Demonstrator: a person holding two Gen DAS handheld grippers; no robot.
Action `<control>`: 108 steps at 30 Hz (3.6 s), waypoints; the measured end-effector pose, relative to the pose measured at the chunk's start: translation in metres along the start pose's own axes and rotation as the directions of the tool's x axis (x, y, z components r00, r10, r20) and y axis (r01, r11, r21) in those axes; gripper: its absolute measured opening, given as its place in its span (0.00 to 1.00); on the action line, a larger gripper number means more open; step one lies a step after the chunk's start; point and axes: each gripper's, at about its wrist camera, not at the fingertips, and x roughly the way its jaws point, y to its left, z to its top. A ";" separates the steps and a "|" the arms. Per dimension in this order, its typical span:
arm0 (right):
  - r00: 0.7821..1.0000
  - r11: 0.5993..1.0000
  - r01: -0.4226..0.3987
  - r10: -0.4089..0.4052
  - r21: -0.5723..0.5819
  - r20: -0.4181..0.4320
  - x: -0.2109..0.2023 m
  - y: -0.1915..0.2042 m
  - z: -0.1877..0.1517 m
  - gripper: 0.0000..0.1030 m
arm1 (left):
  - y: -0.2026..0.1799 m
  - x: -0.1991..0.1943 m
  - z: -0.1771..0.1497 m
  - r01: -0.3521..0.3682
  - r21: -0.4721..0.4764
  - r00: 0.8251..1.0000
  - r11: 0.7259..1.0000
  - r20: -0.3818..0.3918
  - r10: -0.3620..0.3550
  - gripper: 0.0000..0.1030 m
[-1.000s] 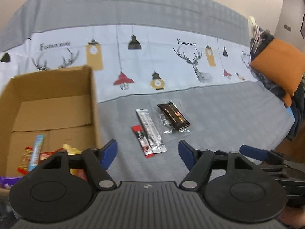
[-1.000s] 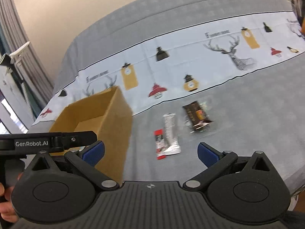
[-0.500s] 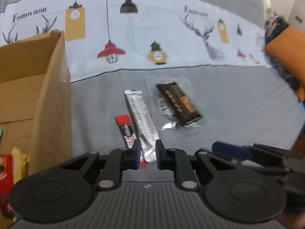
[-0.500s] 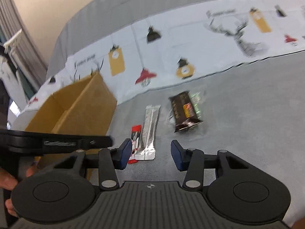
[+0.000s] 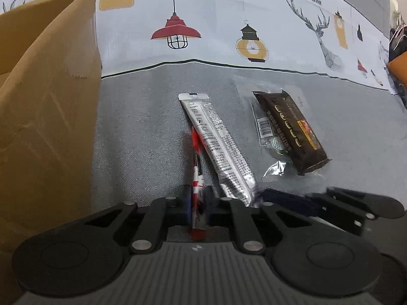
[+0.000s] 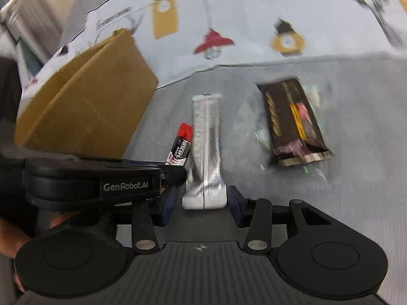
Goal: Organize snacks
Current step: 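Grasp the red stick packet with the left tool while the right grasps the silver stick pouch, then carry both sticks over the box and open both tools to drop them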
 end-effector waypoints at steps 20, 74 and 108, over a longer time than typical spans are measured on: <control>0.982 0.981 0.187 -0.186 -0.058 0.018 -0.094 -0.023 -0.077 0.41 | -0.017 -0.028 -0.046 0.030 0.038 0.997 0.999 -0.075 -0.027 0.15; 0.885 0.952 -0.007 0.148 -0.305 0.442 -0.224 0.310 0.070 0.18 | 0.160 -0.408 -0.063 0.075 -0.065 0.795 0.995 0.607 -0.020 0.06; 0.993 0.951 -0.009 0.045 -0.308 0.110 -0.002 0.280 0.047 0.54 | 0.261 -0.205 -0.056 -0.012 -0.217 0.977 0.976 0.207 0.058 0.73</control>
